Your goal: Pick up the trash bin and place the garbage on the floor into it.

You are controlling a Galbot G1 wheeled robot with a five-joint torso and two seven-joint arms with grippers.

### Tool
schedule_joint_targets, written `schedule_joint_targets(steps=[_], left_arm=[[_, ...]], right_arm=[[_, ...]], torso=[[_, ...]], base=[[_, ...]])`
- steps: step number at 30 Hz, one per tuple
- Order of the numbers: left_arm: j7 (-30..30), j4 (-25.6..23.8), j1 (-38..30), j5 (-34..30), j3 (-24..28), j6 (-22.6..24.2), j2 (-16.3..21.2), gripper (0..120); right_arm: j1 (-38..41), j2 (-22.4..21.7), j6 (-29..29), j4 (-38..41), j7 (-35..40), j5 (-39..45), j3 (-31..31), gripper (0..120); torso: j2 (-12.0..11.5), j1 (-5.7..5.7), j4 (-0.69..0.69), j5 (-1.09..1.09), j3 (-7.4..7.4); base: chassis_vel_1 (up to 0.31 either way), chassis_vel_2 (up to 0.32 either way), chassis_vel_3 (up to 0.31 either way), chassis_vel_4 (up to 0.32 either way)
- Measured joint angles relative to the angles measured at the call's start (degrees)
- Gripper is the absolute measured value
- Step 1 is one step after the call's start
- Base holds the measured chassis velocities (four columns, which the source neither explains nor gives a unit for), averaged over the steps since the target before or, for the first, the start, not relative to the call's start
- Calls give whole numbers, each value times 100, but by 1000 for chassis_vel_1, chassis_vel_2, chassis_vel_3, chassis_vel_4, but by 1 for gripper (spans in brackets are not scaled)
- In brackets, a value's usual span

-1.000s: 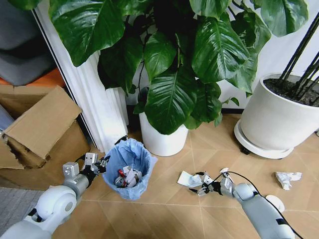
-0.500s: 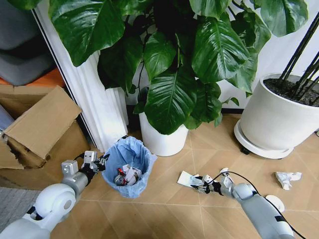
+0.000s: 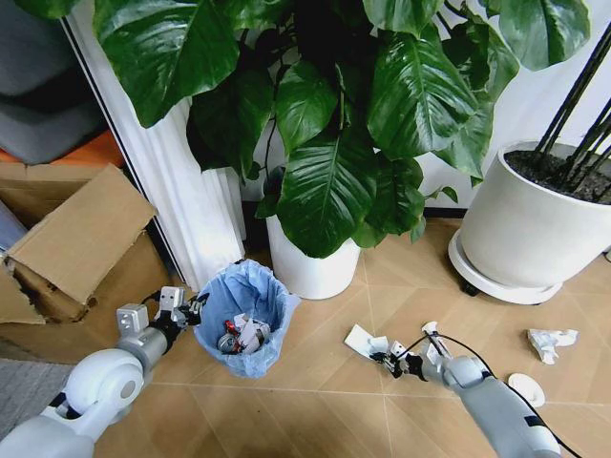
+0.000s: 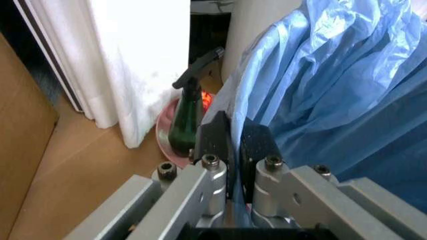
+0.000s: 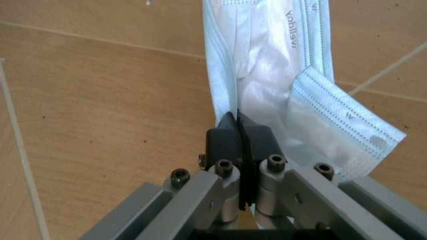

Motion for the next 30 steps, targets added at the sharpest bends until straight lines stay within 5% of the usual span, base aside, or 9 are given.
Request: schedule_joint_targets(steps=[13, 30], left_arm=[[20, 61, -69, 15, 153, -2, 157, 0], [154, 438, -760, -3, 1050, -70, 279, 0]], right_arm=[[-570, -638, -139, 1331, -62, 606, 304, 0], [-1042, -1497, -114, 3629, -530, 2672, 845, 0]], torso=[[0, 0, 0, 3, 0], [1, -1, 2, 0, 0]], base=[[0, 0, 0, 0], [0, 0, 0, 0]])
